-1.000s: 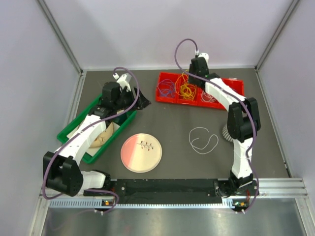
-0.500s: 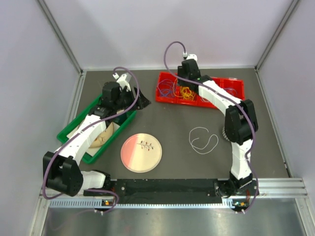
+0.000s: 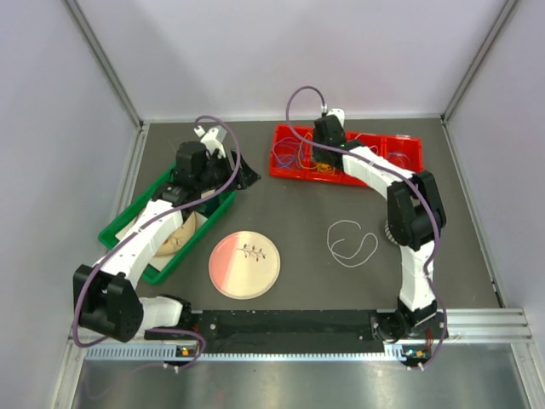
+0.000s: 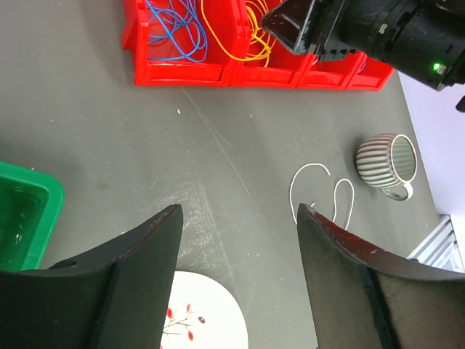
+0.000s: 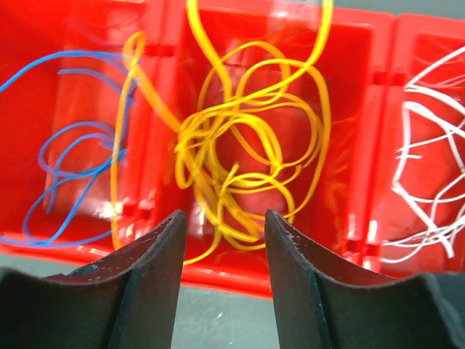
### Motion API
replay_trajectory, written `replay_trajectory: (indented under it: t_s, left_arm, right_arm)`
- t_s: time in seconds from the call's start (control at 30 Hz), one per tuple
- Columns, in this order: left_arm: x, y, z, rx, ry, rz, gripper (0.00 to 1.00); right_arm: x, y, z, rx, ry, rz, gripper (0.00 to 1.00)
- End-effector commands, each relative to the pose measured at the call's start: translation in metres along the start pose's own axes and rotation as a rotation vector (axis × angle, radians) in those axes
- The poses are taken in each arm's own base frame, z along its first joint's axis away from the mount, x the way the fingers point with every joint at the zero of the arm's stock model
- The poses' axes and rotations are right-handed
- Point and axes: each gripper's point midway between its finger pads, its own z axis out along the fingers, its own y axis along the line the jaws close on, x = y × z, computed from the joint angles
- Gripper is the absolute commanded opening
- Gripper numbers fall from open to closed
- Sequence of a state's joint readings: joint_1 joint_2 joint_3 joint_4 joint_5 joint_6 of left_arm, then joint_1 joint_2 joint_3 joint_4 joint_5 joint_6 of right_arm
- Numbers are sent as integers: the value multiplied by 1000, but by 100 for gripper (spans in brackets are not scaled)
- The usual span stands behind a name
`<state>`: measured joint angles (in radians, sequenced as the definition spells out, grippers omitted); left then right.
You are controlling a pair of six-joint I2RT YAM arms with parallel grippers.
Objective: Untangle the cables
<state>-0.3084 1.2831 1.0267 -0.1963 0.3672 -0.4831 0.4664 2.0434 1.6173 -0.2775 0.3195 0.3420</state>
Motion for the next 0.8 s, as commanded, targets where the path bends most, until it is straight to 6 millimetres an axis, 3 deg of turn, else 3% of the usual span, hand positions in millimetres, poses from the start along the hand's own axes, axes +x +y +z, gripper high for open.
replay_trajectory:
  t_s: [0.0,0.37,0.43,0.47,0.77]
  left_arm:
    - [-21,-11,-10,24,-74,42,69]
    - [-22,-11,-13,18,-79,43,70]
    - [-22,-11,-14,15,-82,43,70]
    - [-23,-12,-15,15,-84,44,70]
    - [-24,-13,-15,21,-84,43,69]
  right_arm:
    - [-12,-5,6,-4,-30,55,46]
    - [-8,8,27,-73,11,35,26]
    - [-14,1,26,-37,-7,28,4]
    - [-24,-2,18,-23,-32,35,0]
    - [-75,-45,-15,118,-181,37,0]
